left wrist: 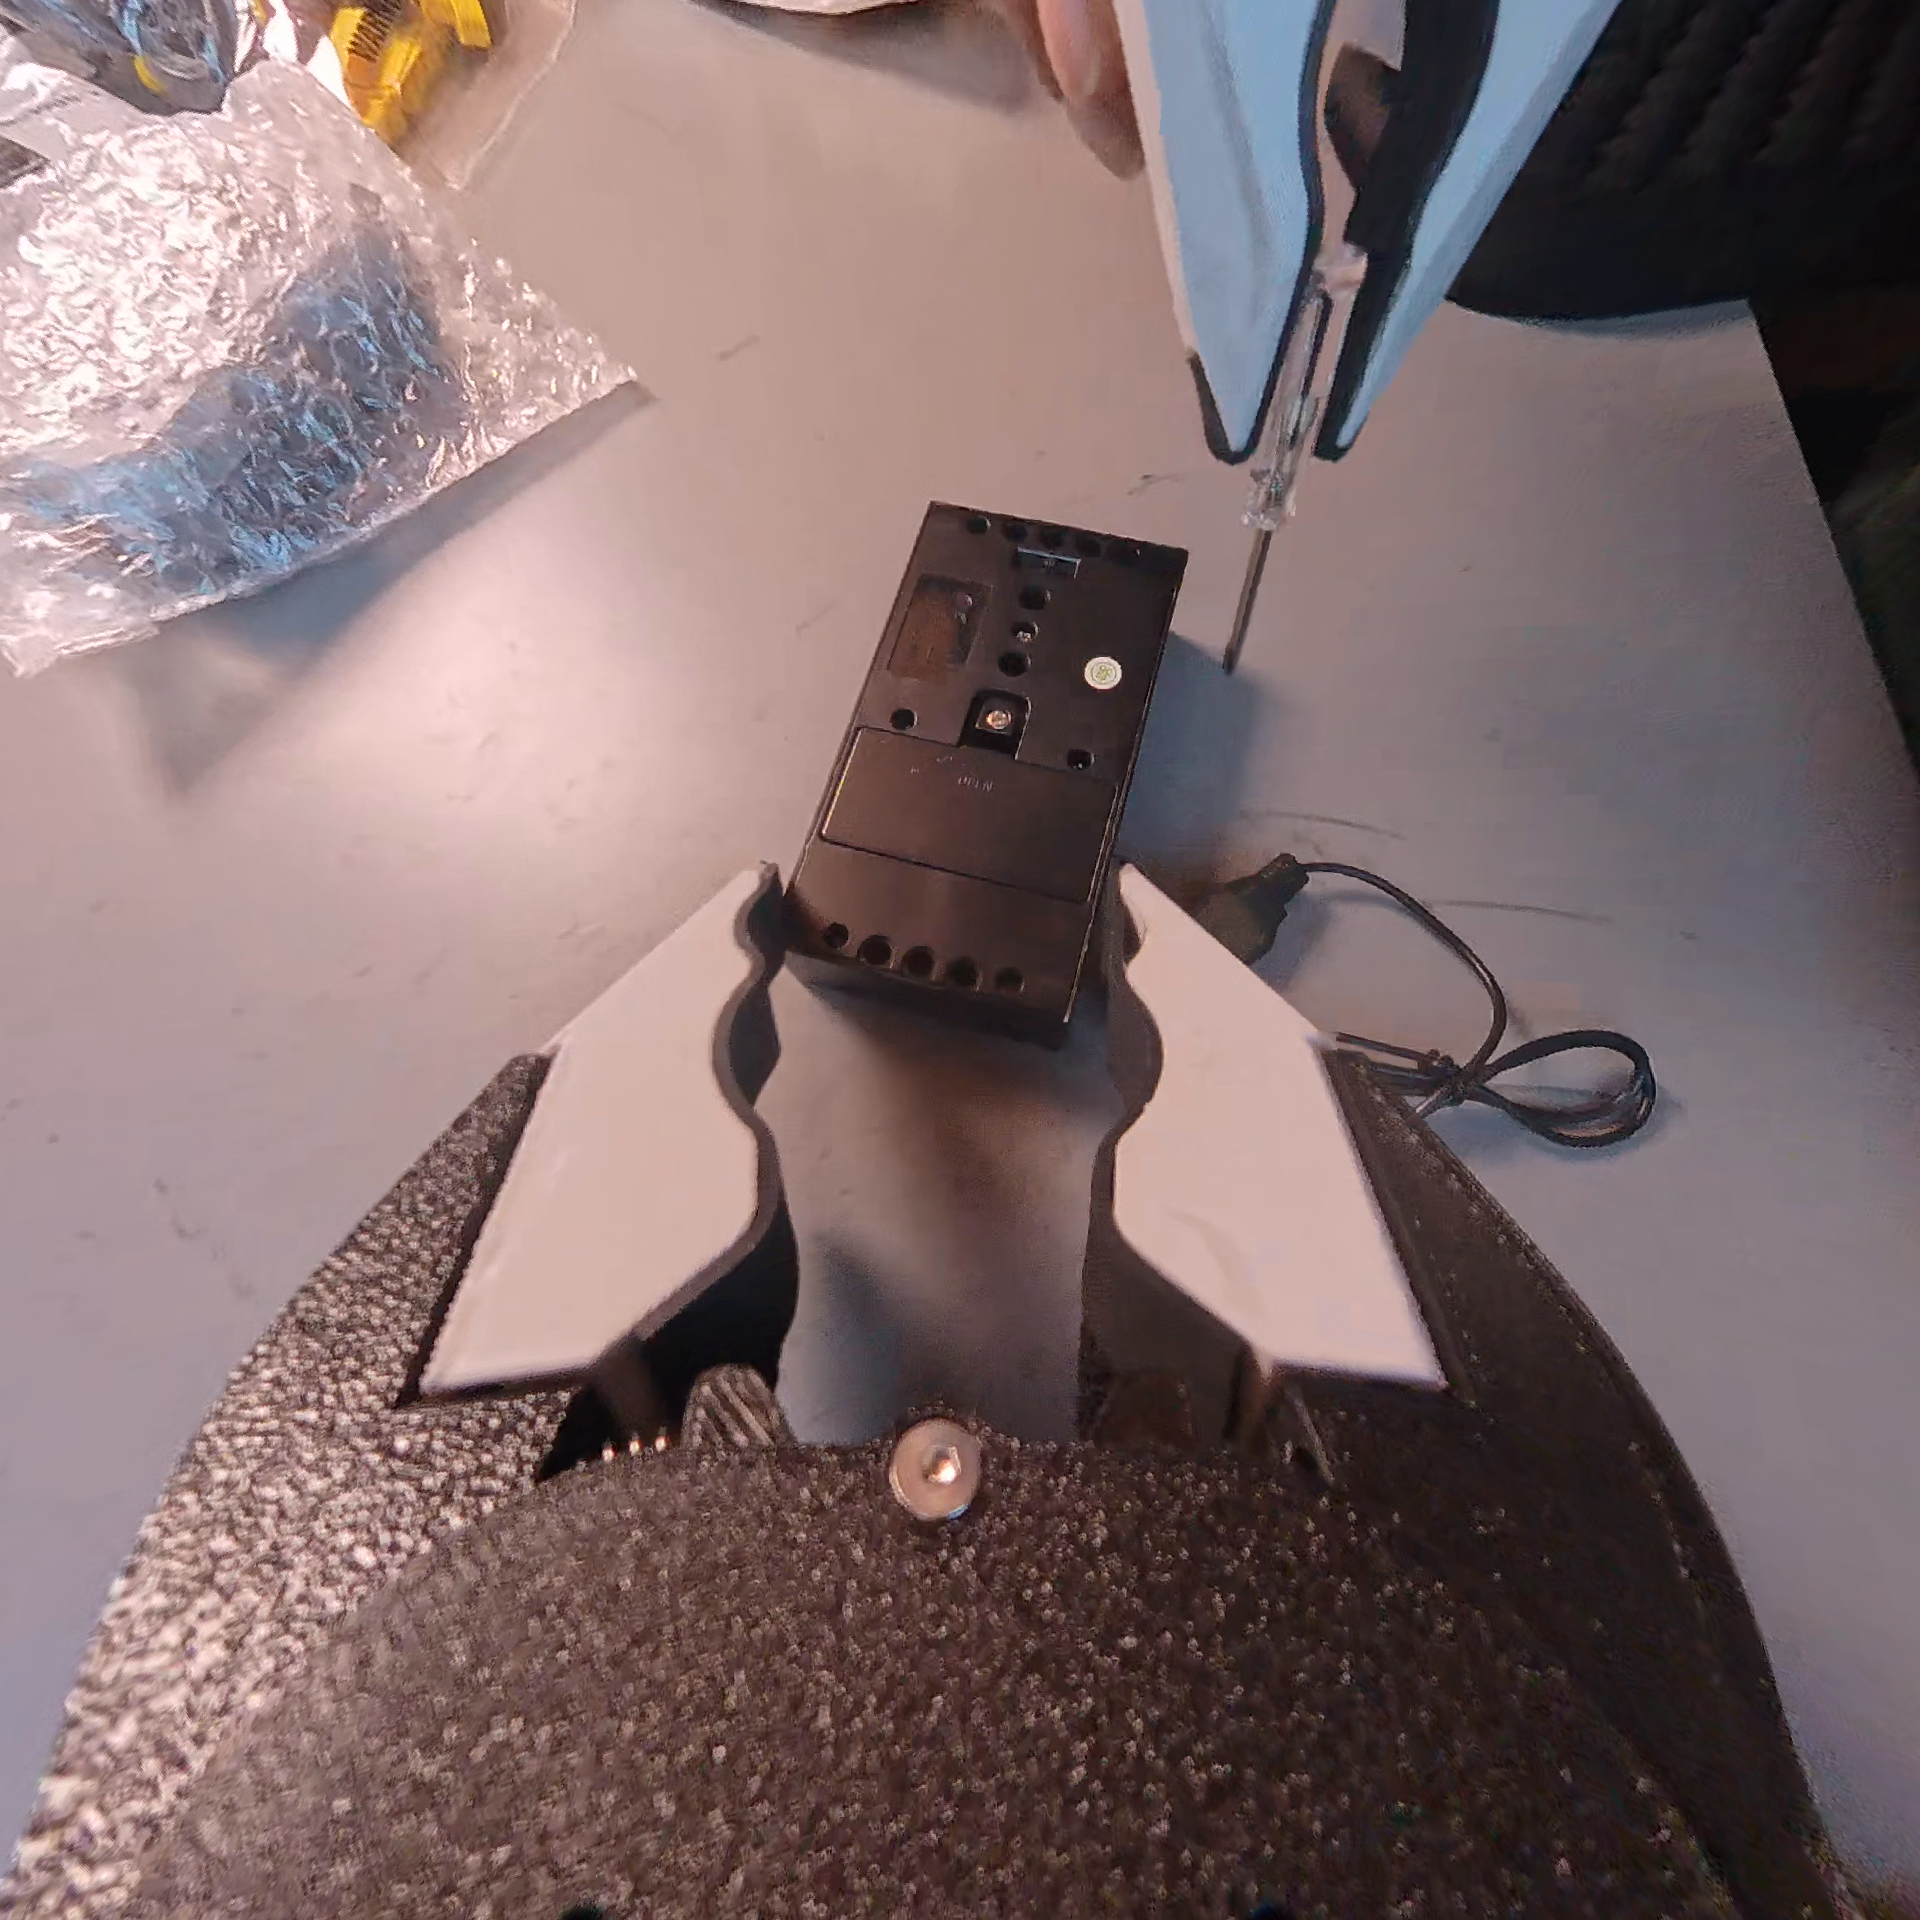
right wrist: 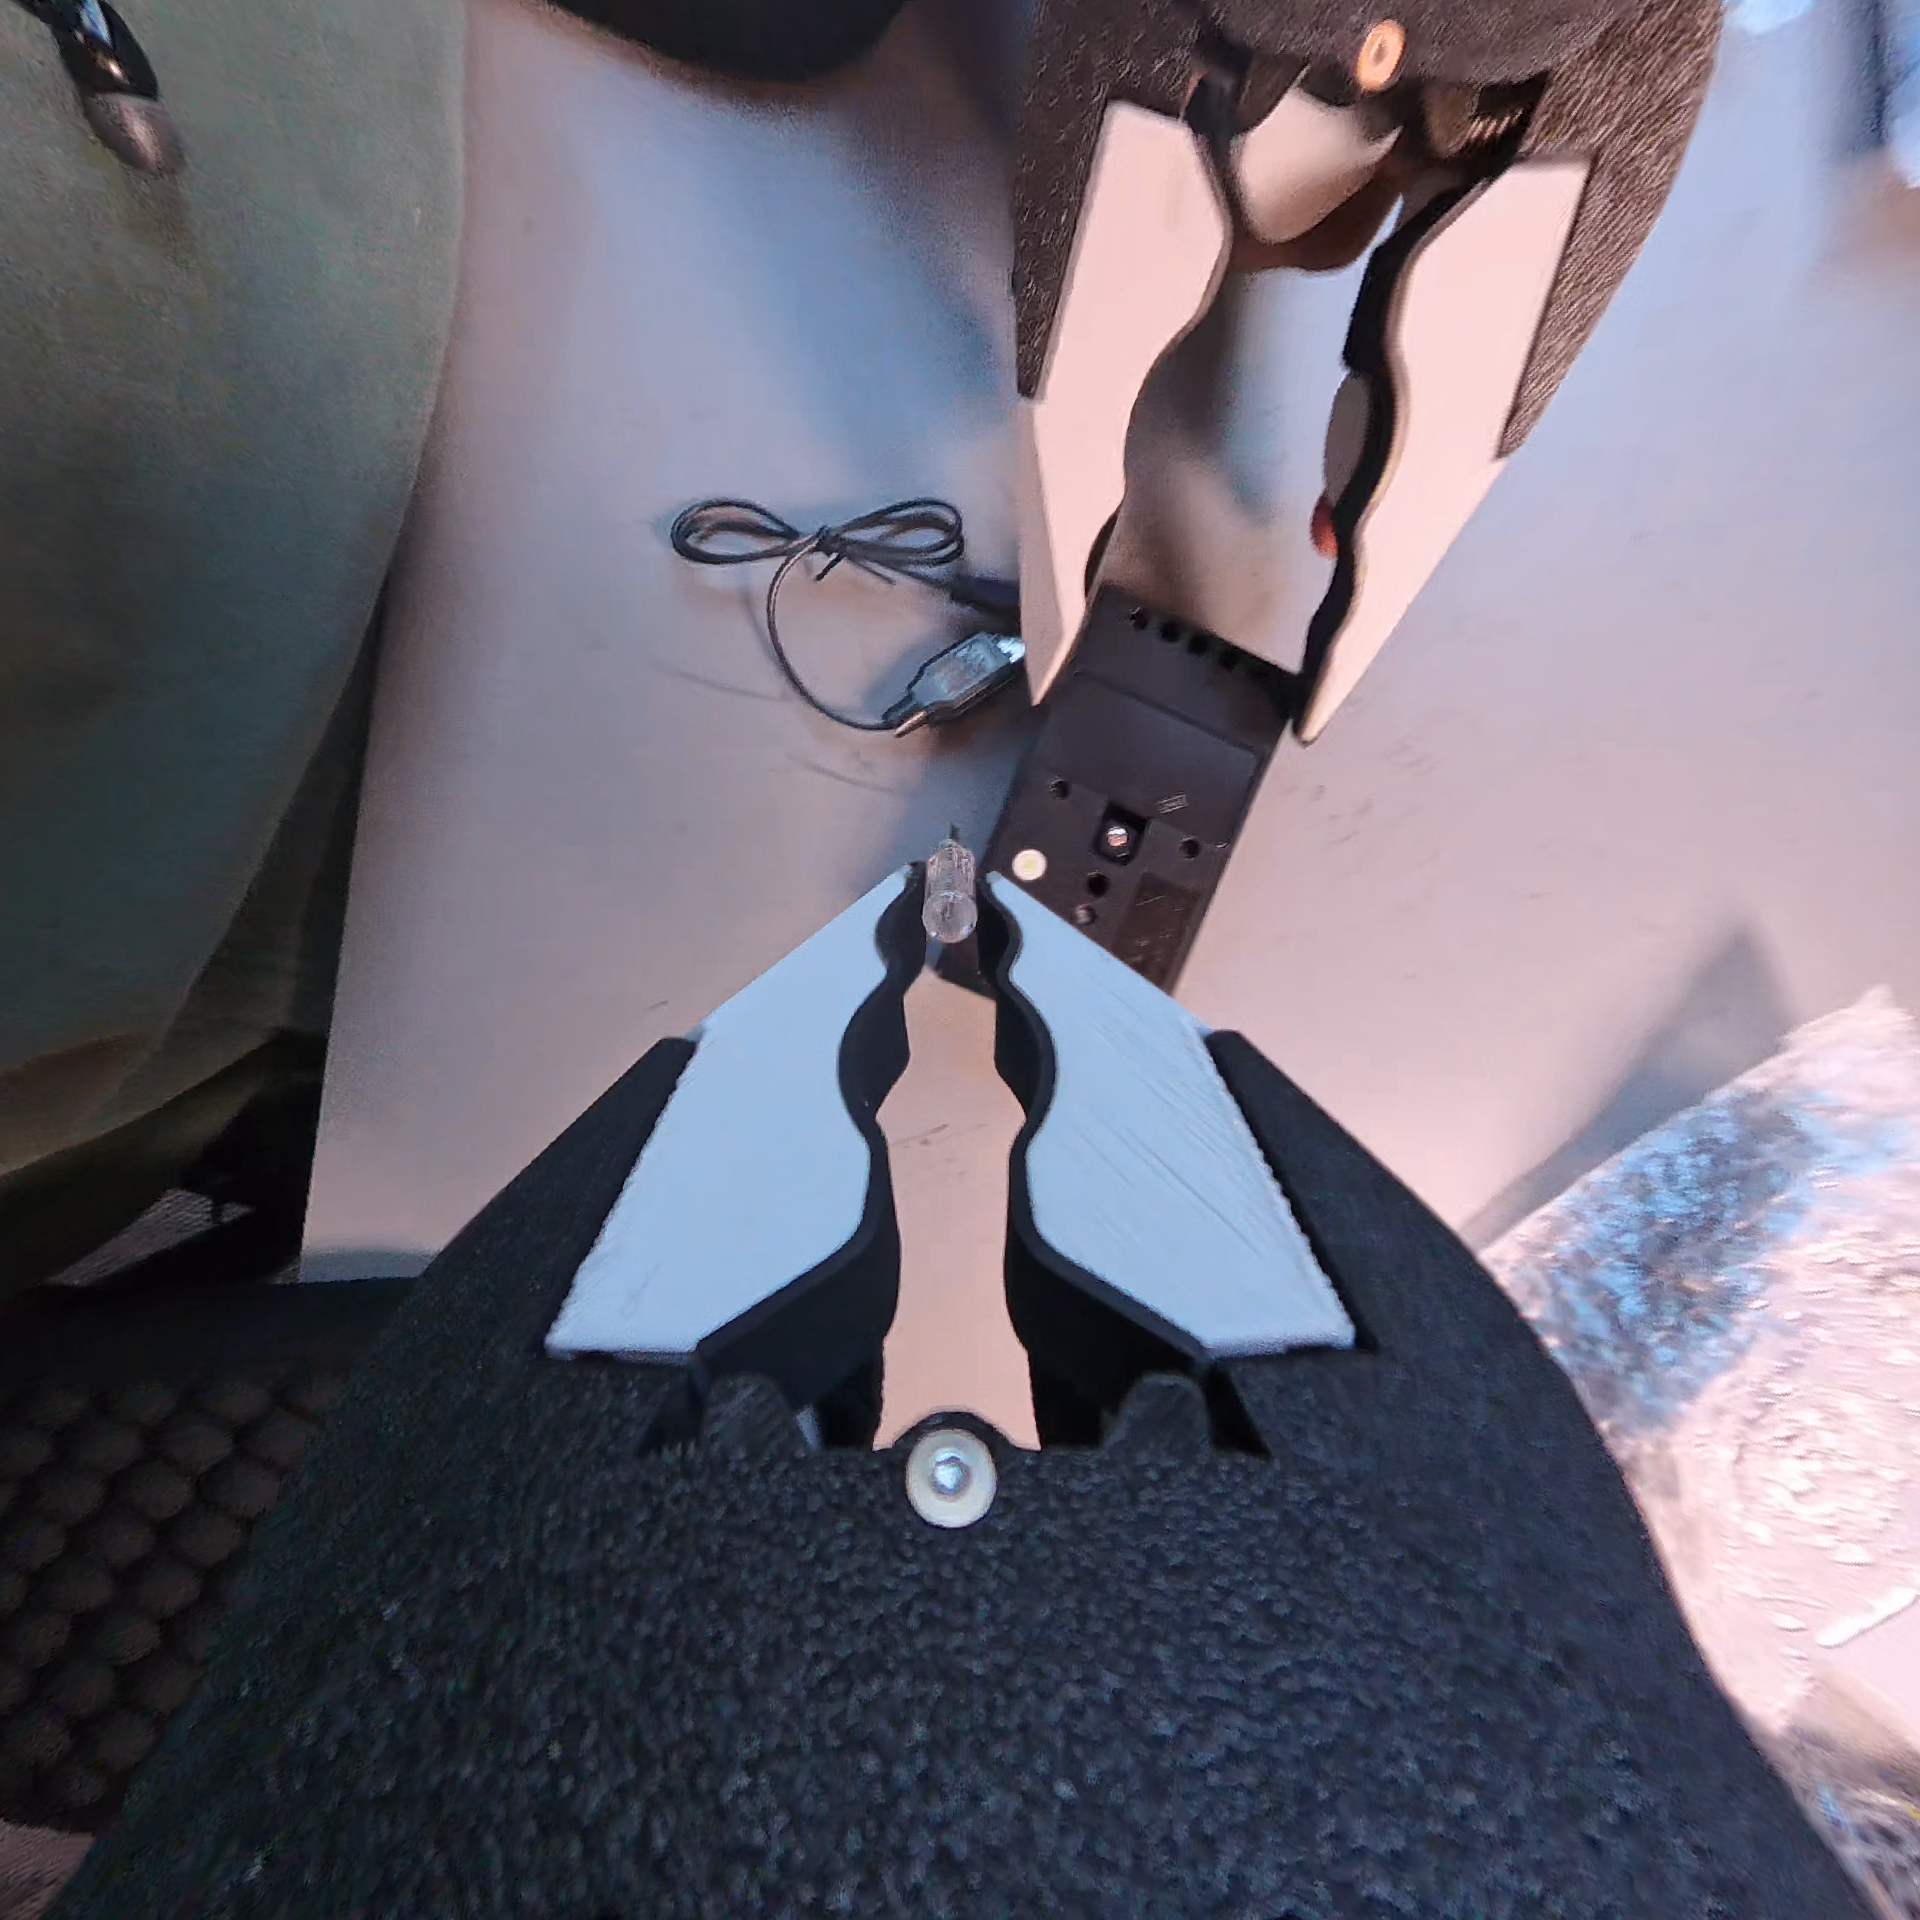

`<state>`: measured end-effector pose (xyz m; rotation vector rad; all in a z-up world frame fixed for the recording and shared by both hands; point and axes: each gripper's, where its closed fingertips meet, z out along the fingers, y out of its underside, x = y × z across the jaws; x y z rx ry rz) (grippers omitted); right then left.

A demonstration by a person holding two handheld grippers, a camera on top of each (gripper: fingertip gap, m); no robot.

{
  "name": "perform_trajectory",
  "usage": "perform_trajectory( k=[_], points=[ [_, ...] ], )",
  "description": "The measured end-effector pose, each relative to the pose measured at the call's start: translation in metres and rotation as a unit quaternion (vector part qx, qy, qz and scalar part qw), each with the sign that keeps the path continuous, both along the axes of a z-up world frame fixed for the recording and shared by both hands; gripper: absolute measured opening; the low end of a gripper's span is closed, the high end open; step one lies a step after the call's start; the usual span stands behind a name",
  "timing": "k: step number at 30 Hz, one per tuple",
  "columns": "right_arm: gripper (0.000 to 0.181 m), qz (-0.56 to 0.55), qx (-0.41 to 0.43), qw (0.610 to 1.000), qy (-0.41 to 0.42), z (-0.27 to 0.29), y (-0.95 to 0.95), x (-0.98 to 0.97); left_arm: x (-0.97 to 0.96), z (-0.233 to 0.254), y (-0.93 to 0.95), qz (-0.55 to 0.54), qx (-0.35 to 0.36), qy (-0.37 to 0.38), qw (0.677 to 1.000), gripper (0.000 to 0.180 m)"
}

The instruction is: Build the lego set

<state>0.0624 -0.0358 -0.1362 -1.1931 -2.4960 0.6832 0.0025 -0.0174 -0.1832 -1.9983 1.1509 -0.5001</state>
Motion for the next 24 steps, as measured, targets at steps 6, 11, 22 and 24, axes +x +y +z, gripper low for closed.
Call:
perform_trajectory(
  k=[6,11,22,24],
  points=[
    [0.007,-0.038,0.036,0.998,-0.024,-0.024,0.017,0.014,-0.006,0.0,0.005,0.094,-0.018,0.022,0.995,0.061],
    [0.007,-0.065,0.063,0.996,-0.022,-0.028,0.04,0.016,0.016,0.004,-0.023,0.054,-0.072,-0.017,0.996,0.062],
    [0.007,-0.105,0.019,0.994,-0.028,0.003,0.055,-0.005,0.013,0.007,-0.012,0.066,-0.054,-0.052,0.995,0.061],
    [0.007,-0.124,0.005,0.992,-0.04,0.004,0.057,-0.012,0.013,0.004,-0.006,0.071,-0.047,-0.046,0.995,0.066]
  ],
)
